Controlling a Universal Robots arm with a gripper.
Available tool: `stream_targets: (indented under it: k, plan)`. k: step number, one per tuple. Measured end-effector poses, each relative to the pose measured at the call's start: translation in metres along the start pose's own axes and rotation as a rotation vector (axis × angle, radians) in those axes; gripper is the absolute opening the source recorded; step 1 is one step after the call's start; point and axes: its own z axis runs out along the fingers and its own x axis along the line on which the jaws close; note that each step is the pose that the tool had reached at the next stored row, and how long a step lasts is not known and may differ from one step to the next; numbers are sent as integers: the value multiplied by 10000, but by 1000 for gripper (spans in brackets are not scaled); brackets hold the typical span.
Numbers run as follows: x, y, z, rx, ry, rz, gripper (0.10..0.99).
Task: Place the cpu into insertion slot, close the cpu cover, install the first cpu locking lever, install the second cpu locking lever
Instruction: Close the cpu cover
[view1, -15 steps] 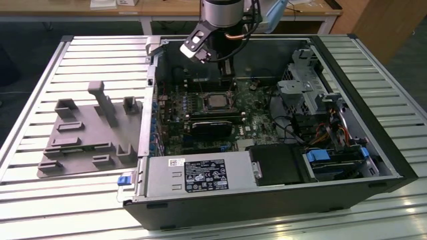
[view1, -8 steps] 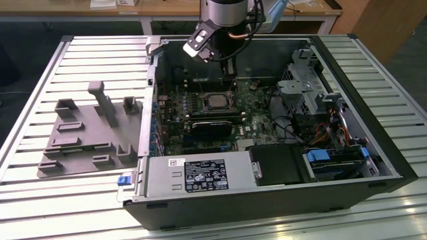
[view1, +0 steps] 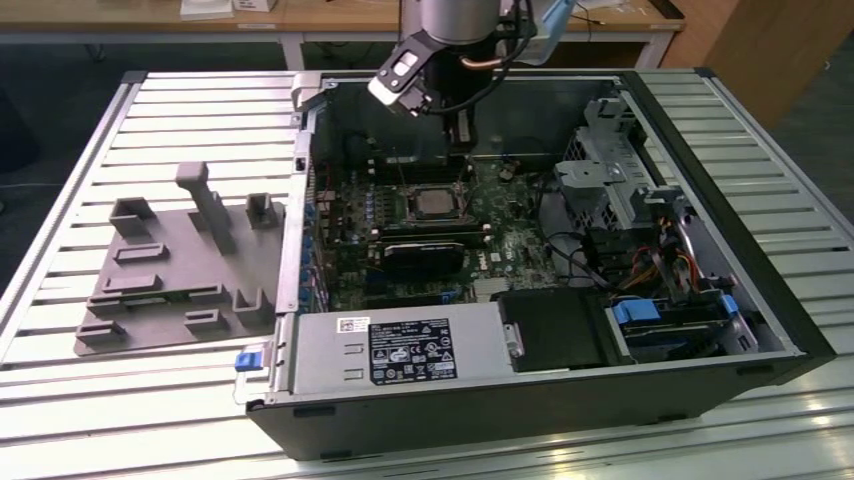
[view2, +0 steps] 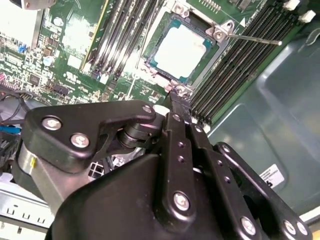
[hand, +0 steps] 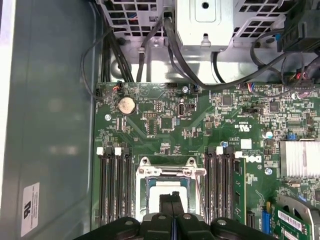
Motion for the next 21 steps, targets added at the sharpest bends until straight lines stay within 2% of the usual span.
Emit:
stream_targets:
  k: [9, 12, 14, 21]
  plan:
    - [2, 137, 4, 165, -6, 7, 106]
    - [3, 156, 0, 223, -7, 10, 106]
    - [4, 203, 2, 294, -9, 14, 106]
    - [6, 321, 12, 380, -11, 16, 106]
